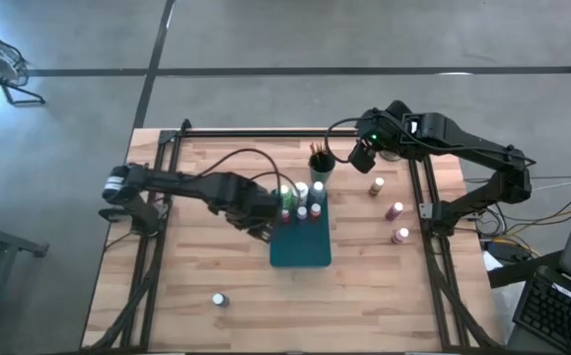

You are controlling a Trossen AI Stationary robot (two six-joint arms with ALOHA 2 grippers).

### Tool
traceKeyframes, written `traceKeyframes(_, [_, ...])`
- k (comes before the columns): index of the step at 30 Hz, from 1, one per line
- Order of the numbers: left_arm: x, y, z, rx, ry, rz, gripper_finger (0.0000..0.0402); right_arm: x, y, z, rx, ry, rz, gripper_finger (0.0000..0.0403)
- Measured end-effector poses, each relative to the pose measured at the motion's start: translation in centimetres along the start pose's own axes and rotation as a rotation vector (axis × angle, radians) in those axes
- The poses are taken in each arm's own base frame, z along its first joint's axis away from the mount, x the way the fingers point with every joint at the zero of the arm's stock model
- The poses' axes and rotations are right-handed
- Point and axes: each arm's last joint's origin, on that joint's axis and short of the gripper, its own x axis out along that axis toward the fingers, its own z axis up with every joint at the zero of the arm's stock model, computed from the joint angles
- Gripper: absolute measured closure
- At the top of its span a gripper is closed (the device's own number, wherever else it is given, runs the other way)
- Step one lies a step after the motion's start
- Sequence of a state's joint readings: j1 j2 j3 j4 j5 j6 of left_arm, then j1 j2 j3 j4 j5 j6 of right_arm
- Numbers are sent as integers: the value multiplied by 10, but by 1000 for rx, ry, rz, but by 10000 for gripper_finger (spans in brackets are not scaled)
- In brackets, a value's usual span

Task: Pick & Place Paint Supplies
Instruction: Put the small gray paint bottle into the blue bin

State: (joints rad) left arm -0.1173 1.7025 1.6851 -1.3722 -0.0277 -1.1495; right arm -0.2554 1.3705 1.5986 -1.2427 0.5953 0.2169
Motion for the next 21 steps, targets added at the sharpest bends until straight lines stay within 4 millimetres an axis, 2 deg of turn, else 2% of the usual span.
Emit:
traceKeyframes(10, [1,-32,29,59,-25,-34,270,0,0,0,0,0,0,138])
traceKeyframes(21, [25,-38,49,53,-18,-4,270,0,0,0,0,0,0,166])
